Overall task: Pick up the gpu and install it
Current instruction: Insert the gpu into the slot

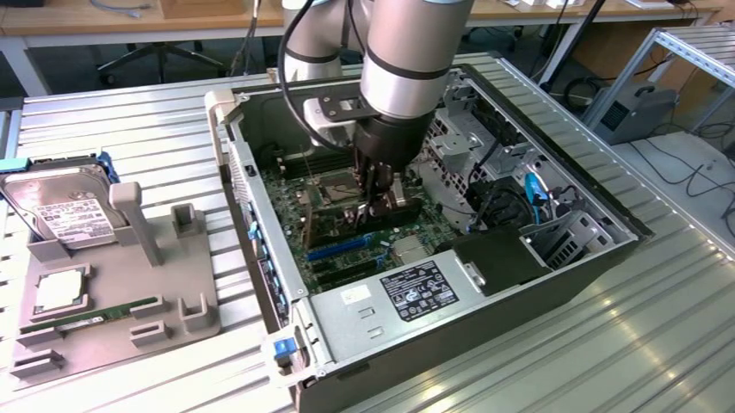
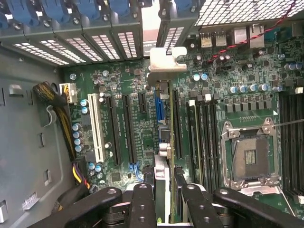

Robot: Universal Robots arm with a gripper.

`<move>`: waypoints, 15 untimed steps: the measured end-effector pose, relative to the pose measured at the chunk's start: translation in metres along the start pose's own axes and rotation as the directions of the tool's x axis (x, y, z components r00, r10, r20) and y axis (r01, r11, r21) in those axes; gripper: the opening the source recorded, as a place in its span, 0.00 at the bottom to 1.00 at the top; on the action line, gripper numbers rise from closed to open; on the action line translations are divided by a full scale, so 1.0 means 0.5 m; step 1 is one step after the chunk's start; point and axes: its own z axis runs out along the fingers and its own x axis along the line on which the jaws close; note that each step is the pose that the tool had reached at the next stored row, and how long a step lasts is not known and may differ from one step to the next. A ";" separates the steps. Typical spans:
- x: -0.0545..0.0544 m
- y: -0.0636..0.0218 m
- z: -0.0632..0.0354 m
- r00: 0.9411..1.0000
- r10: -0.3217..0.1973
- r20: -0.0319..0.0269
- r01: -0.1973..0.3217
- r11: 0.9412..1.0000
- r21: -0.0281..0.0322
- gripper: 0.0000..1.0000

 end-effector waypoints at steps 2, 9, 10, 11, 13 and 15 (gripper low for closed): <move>0.000 0.004 0.001 1.000 0.000 0.000 0.000 1.000 0.000 0.27; 0.001 0.011 0.002 1.000 -0.009 -0.006 0.009 1.000 0.001 0.27; 0.001 0.011 0.002 1.000 -0.017 -0.007 0.017 1.000 0.001 0.27; 0.001 0.011 0.002 1.000 -0.028 -0.009 0.028 1.000 0.000 0.27; 0.001 0.011 0.002 0.999 -0.047 -0.011 0.047 0.999 0.000 0.27; 0.000 0.012 0.002 0.998 -0.053 -0.014 0.053 0.999 0.000 0.27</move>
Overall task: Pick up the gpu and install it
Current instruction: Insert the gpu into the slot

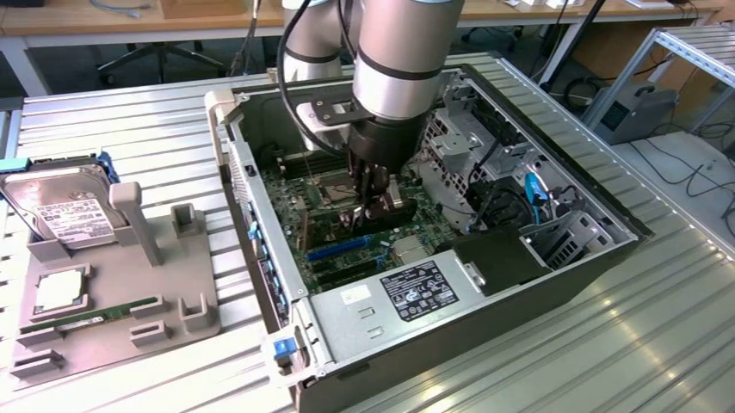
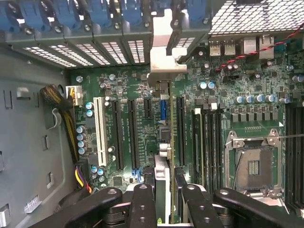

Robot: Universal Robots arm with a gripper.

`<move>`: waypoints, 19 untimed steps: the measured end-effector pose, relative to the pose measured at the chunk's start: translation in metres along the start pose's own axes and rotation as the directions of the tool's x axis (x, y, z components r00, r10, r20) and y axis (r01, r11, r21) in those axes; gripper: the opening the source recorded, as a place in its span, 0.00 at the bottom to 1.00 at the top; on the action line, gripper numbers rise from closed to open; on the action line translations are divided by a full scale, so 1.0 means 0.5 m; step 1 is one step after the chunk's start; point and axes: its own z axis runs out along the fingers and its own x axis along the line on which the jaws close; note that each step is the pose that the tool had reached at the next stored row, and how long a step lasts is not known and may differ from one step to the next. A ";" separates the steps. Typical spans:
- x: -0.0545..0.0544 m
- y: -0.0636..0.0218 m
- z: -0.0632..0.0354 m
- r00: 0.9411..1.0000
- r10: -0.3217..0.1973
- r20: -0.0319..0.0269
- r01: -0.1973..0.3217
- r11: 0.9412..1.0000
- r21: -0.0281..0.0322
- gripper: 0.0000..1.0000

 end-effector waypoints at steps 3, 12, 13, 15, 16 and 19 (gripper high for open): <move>-0.006 0.002 0.000 1.000 -0.001 -0.003 0.001 1.000 0.000 0.27; -0.015 0.018 0.002 1.000 -0.002 -0.024 0.002 1.000 0.001 0.27; -0.016 0.019 0.003 1.000 -0.002 -0.027 0.002 1.000 0.001 0.27; -0.017 0.021 0.004 0.999 -0.002 -0.034 0.002 1.000 0.002 0.27; -0.018 0.021 0.005 0.999 -0.002 -0.038 0.002 1.000 0.002 0.27; -0.023 0.027 0.007 0.999 -0.002 -0.042 0.002 1.000 0.002 0.27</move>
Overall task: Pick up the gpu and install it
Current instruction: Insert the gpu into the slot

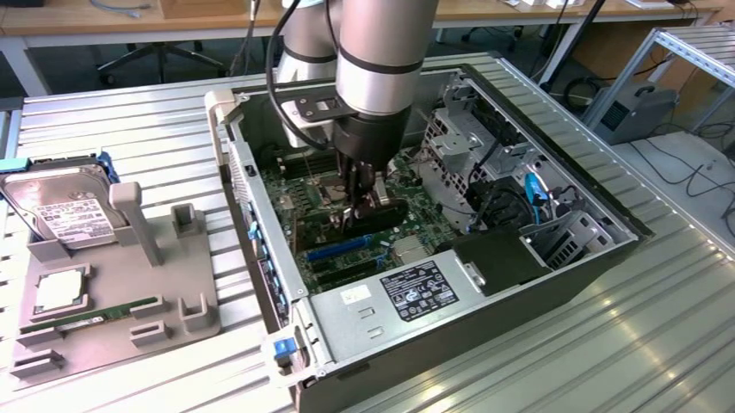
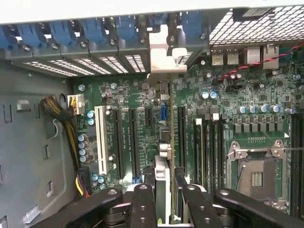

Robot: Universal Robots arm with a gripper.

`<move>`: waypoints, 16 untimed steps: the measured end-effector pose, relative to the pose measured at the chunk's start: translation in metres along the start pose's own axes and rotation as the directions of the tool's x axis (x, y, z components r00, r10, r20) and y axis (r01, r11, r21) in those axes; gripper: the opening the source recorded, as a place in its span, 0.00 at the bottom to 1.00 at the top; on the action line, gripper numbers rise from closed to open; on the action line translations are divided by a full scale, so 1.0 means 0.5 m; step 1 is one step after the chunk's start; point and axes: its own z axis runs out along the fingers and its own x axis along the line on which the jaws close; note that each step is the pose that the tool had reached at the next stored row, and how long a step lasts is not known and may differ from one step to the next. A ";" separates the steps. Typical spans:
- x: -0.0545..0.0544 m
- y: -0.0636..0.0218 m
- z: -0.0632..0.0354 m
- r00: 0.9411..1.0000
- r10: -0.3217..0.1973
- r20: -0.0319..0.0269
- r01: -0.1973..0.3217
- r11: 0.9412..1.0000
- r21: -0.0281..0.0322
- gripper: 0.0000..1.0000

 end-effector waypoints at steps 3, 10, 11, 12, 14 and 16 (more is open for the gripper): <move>-0.003 0.008 0.001 1.000 0.000 -0.002 0.000 1.000 0.000 0.27; -0.003 0.016 0.005 1.000 0.000 -0.005 0.000 1.000 0.000 0.27; -0.003 0.017 0.005 1.000 0.000 -0.005 0.000 1.000 0.000 0.27; -0.003 0.019 0.006 1.000 0.000 -0.006 0.000 1.000 0.000 0.27; -0.003 0.022 0.006 1.000 0.000 -0.007 0.000 1.000 0.000 0.27; -0.003 0.026 0.007 1.000 0.000 -0.008 0.000 1.000 0.000 0.27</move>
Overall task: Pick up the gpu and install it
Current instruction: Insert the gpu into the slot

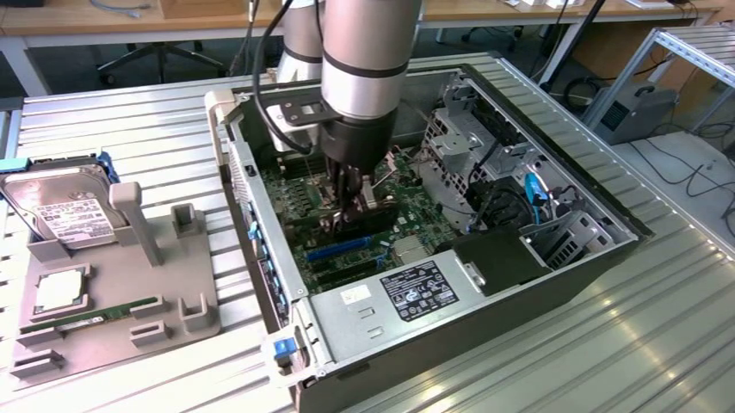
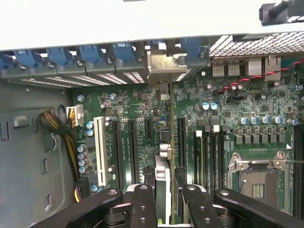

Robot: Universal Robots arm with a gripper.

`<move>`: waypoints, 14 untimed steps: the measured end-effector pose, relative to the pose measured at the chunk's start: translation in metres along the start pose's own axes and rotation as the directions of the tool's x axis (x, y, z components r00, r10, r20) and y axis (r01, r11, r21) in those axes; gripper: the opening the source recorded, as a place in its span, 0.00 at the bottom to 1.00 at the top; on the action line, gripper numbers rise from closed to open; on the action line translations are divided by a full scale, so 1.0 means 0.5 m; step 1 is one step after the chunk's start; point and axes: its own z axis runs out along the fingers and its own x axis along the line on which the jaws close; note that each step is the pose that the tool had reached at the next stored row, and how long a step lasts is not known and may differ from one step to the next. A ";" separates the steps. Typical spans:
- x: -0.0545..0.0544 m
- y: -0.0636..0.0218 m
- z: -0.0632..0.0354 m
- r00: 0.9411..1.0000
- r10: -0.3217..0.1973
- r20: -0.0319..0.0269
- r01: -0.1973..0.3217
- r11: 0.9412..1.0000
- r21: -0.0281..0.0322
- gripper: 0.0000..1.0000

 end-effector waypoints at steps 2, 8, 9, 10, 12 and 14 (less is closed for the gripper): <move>0.000 0.003 0.001 1.000 0.000 -0.001 0.000 1.000 0.000 0.27; 0.000 0.009 0.004 1.000 0.000 -0.001 0.000 1.000 0.000 0.27; 0.000 0.009 0.005 1.000 0.000 -0.001 0.000 1.000 0.000 0.27; 0.000 0.009 0.006 1.000 0.000 -0.001 0.000 1.000 0.000 0.27; 0.000 0.009 0.009 1.000 0.000 -0.001 0.000 1.000 0.000 0.27; 0.000 0.009 0.010 1.000 0.000 -0.001 0.000 1.000 0.000 0.27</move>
